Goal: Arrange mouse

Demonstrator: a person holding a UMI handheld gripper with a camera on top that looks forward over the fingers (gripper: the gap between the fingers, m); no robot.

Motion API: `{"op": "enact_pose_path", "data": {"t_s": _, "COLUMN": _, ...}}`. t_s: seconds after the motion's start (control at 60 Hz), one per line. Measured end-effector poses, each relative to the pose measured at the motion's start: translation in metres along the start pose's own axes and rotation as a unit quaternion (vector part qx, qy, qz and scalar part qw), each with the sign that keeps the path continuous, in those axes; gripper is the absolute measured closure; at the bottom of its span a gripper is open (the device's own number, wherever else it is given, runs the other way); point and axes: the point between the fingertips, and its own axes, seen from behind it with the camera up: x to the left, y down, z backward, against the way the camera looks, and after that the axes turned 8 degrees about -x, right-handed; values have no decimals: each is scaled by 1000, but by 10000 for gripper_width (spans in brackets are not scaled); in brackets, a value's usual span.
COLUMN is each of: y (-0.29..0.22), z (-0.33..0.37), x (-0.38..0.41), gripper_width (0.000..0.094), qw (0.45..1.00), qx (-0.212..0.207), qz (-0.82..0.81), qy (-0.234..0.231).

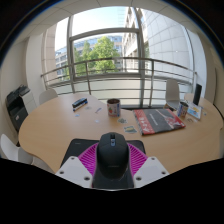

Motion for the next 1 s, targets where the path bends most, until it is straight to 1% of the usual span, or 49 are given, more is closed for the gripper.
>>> {"op": "enact_pose_path", "data": {"t_s": 0.067, "y": 37, "z": -18, "x": 13, "gripper_width": 536, "qw": 999, "qx": 38, "qz": 1, "qy": 3}}
{"op": "enact_pose_path", "data": {"t_s": 0.117, "y": 58, "z": -31, "x": 16, "gripper_width": 529, "qw": 999, "qx": 50, "qz": 5, "qy": 5}}
{"op": "enact_pose_path", "data": {"t_s": 0.267, "y": 95, "z": -41, "x": 27, "gripper_width": 424, "qw": 996, "qx": 88, "qz": 10, "qy": 4}}
{"op": "enact_pose_path", "data": {"t_s": 0.3, "y": 94, "z": -40, "x": 28, "gripper_width": 391, "qw": 996, "qx": 87, "qz": 13, "qy": 6}}
{"op": "enact_pose_path", "data": {"t_s": 0.333, "y": 91, "z": -38, "x": 27, "gripper_width": 324, "qw": 996, "qx": 86, "qz": 19, "qy": 8}}
{"op": "enact_pose_path", "data": {"t_s": 0.35, "y": 89, "z": -36, "x": 27, "gripper_width": 274, "qw": 996, "qx": 85, "qz": 22, "qy": 9}}
{"op": "enact_pose_path", "data": {"t_s": 0.4, "y": 79, "z": -28, "x": 28, "gripper_width": 80, "qw": 996, "qx": 81, "qz": 31, "qy": 13}}
{"op": "enact_pose_path", "data": {"t_s": 0.45, "y": 69, "z": -20, "x": 28, "gripper_width": 122, "qw": 996, "qx": 75, "qz": 34, "qy": 20}}
{"op": "enact_pose_path", "data": {"t_s": 0.517, "y": 52, "z": -3, "x": 32, "gripper_width": 80, "qw": 997, "qx": 67, "qz": 34, "qy": 26}}
{"op": "enact_pose_path", "data": {"t_s": 0.617, "y": 26, "z": 32, "x": 42, "gripper_width": 93, "qw": 998, "qx": 47, "qz": 32, "qy": 35}}
{"op": "enact_pose_path", "data": {"t_s": 0.767, "y": -6, "z": 104, "x": 60, "gripper_width": 90, "qw": 998, "qx": 11, "qz": 34, "qy": 54}}
{"op": "enact_pose_path", "data": {"t_s": 0.883, "y": -17, "z": 166, "x": 74, "gripper_width": 90, "qw": 997, "qx": -7, "qz": 40, "qy": 68}}
{"op": "enact_pose_path", "data": {"t_s": 1.0, "y": -12, "z": 222, "x": 88, "gripper_width": 94, "qw": 996, "qx": -17, "qz": 44, "qy": 78}}
